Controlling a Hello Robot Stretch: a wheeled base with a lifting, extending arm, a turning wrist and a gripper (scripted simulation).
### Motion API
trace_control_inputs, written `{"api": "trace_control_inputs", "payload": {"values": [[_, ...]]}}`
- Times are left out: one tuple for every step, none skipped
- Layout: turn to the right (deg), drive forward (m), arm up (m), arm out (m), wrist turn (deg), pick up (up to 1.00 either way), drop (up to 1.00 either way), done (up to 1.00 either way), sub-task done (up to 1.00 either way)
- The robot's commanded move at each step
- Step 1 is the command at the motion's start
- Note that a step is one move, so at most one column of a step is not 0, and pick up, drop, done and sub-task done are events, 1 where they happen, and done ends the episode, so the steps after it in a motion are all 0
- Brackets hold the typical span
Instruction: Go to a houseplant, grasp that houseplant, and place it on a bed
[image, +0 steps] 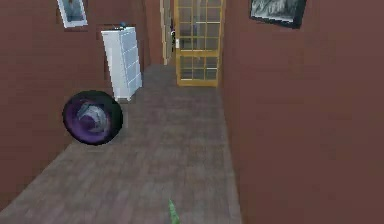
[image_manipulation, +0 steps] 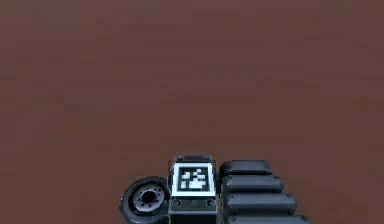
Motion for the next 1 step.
{"api": "trace_control_inputs", "payload": {"values": [[-9.0,0.0,0.0,0.0,0.0,0.0,0.0,0.0,0.0]]}}
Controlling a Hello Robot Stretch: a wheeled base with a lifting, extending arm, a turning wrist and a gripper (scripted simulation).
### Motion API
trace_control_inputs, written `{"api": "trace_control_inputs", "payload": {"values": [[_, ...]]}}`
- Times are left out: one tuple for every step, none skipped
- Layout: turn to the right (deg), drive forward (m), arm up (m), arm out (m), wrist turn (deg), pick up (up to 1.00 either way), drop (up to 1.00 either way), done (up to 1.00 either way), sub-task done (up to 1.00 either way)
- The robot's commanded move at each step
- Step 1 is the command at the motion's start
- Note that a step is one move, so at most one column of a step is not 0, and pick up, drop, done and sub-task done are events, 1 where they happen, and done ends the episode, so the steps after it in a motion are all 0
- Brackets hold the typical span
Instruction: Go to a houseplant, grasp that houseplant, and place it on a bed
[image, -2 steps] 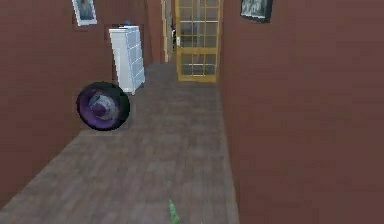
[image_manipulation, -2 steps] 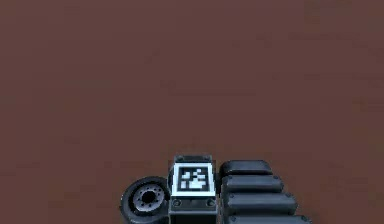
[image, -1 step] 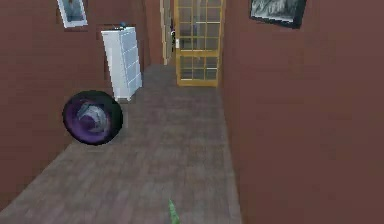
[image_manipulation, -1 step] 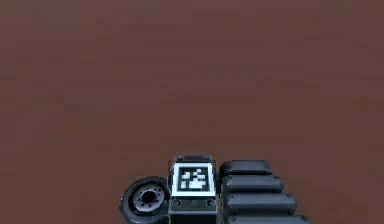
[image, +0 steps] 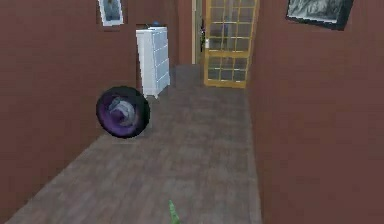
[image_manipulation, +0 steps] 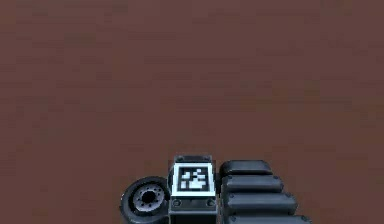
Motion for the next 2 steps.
{"api": "trace_control_inputs", "payload": {"values": [[0.0,1.0,0.0,0.0,0.0,0.0,0.0,0.0,0.0],[0.0,1.0,0.0,0.0,0.0,0.0,0.0,0.0,0.0]]}}
